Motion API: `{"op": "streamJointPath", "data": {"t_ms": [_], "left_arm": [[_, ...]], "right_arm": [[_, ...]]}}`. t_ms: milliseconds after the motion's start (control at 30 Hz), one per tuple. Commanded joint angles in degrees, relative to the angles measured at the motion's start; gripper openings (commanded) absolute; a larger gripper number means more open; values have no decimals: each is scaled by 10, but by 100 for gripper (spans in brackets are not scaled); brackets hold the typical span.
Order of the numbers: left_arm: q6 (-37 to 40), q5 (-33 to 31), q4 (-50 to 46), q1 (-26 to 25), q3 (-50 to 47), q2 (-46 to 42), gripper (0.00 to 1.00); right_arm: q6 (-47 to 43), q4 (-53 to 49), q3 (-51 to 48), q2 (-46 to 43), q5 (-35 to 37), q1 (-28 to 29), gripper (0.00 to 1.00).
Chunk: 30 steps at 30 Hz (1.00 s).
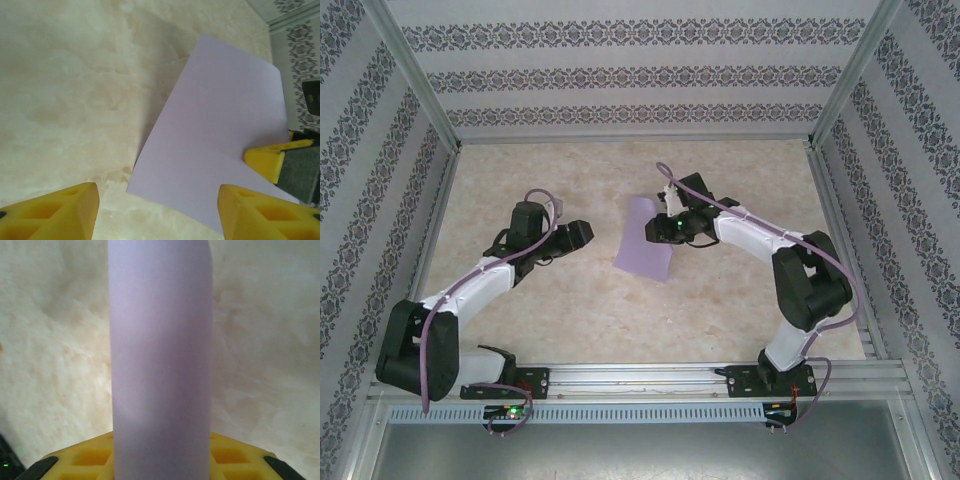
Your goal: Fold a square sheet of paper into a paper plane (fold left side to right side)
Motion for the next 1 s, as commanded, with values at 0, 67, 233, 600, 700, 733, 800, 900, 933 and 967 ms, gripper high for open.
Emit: {"op": "streamJointPath", "data": {"t_ms": [0, 67, 233, 600, 700, 733, 800, 900, 933, 967], "left_arm": [[24, 68, 20, 28, -22, -18, 67], [28, 100, 41, 42, -26, -30, 69], [42, 168, 98, 55, -32, -56, 78], [-15, 327, 301, 56, -31, -64, 95], [-12, 355, 308, 55, -14, -69, 98], [-9, 363, 306, 55, -8, -71, 99], [-4, 378, 306, 55, 4, -75, 100], [0, 392, 311, 51, 21, -77, 100], [4, 397, 308, 48, 28, -76, 100], [9, 403, 304, 45, 37, -76, 99]], "right_arm": [[17, 57, -28, -34, -74, -8, 31], [22, 80, -43, -57, -99, -19, 30], [36, 138, -81, -113, -158, -51, 29], [96, 299, -133, -224, -353, -94, 24], [112, 332, -132, -253, -391, -90, 24], [113, 334, -129, -263, -398, -86, 24], [112, 335, -119, -277, -415, -75, 23], [109, 336, -102, -288, -433, -46, 23], [108, 336, -96, -290, -436, -37, 23], [107, 335, -89, -289, -440, -27, 23]]}}
